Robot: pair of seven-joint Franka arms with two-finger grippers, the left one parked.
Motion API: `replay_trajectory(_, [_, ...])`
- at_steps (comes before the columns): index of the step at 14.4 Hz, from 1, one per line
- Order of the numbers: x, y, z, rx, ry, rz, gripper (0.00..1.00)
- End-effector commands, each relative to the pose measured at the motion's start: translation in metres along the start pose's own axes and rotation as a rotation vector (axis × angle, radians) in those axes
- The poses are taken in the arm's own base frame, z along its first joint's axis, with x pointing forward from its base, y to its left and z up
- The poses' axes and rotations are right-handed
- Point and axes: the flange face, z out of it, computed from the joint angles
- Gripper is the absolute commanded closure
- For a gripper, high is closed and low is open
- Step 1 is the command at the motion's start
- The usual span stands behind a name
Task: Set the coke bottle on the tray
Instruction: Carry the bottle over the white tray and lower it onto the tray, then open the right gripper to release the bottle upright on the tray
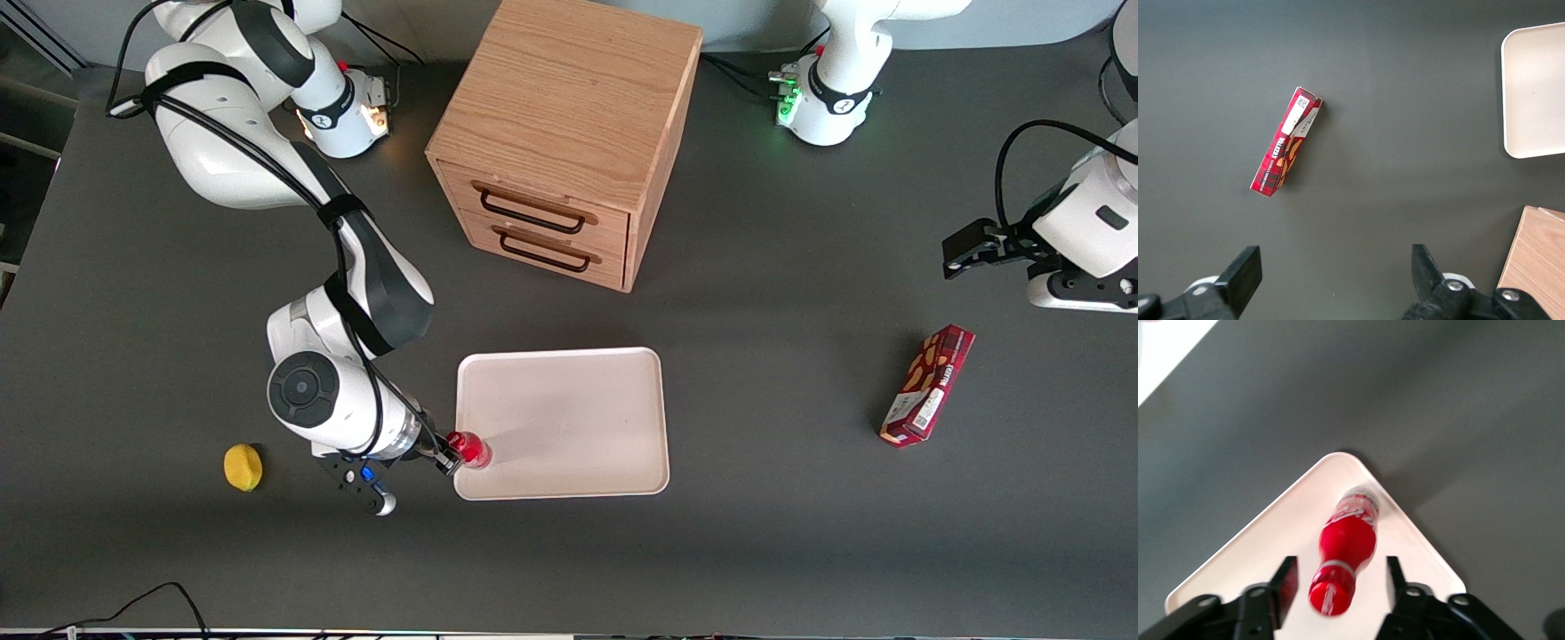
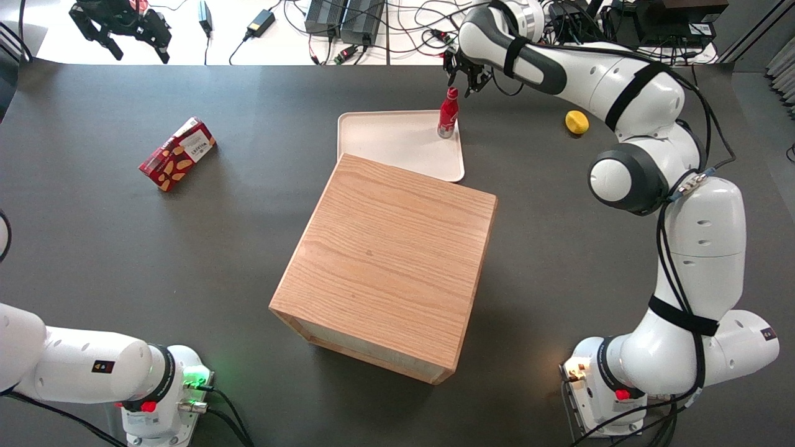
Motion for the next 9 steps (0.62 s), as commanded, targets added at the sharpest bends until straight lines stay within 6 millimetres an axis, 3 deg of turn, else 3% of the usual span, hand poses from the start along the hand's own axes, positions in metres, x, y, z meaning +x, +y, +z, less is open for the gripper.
replay_trajectory(1, [-0.013,0.012,-0.085,-0.037,0.053,-0.014,0.0])
replay_trajectory(3, [-0.029,0.048,-0.162,-0.114,0.043,-0.107,0.0])
replay_trajectory(5, [-0.039,0.102,-0.233,-0.192,0.047,-0.253,0.0])
replay_trajectory(7, [-0.057,0.154,-0.283,-0.213,0.032,-0.361,0.0])
replay_trajectory(9, [-0.039,0.224,-0.31,-0.191,-0.005,-0.389,0.0])
